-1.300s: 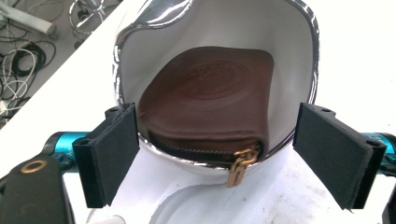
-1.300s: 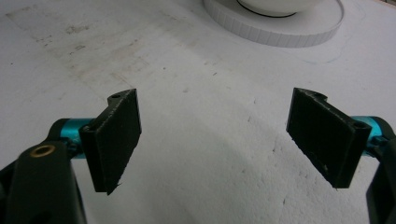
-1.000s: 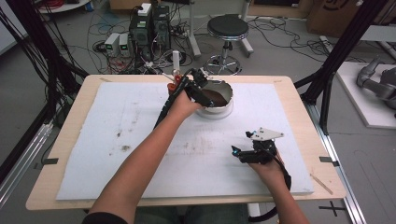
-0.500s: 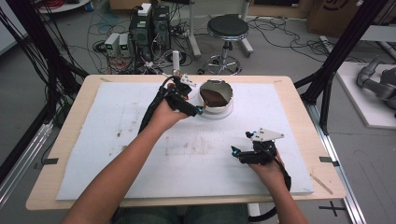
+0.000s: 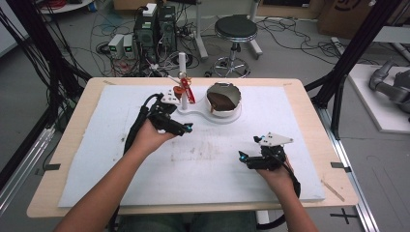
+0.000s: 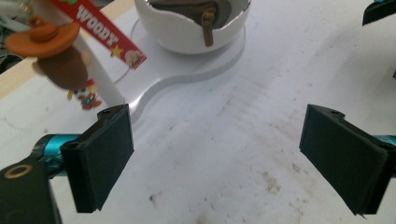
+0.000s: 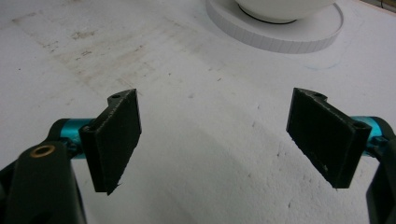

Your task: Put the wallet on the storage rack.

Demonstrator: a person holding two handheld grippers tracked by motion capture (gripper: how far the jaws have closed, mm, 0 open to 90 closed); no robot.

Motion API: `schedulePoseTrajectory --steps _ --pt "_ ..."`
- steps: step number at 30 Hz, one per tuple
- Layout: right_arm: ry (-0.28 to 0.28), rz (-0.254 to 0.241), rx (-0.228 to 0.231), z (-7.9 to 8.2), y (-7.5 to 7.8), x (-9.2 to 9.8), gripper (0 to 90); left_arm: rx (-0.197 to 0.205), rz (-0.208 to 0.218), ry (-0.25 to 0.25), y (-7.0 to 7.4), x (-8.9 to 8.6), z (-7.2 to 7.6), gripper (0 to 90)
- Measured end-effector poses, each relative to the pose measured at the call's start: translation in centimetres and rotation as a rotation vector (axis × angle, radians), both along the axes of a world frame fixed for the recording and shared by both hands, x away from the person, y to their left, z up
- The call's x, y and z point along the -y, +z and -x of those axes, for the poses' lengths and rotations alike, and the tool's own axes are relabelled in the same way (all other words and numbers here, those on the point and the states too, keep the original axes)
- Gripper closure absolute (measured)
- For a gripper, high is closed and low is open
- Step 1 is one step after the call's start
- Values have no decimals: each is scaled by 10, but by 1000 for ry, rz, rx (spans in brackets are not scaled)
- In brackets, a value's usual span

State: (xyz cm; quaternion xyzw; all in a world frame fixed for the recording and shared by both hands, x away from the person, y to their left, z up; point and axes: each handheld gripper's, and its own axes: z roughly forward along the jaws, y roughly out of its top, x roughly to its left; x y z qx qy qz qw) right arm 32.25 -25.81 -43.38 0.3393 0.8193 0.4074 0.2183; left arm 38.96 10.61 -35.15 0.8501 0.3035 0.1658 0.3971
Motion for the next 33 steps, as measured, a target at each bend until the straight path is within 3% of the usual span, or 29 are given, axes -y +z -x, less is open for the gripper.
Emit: schedulePoseTrajectory --steps 5,10,16,26,33 --pt "1 1 2 -1 0 0 179 -6 12 10 -9 -19 14 96" --pt "-4 -1 2 -1 0 1 179 -18 62 30 -26 -36 29 96" --pt "-9 -3 1 -2 0 2 179 2 78 66 -43 -57 43 97" --pt "-27 -28 -2 -4 0 7 179 19 143 62 -59 -84 60 97" --pt "-35 -31 3 -4 1 13 179 66 174 85 -58 -105 68 97"
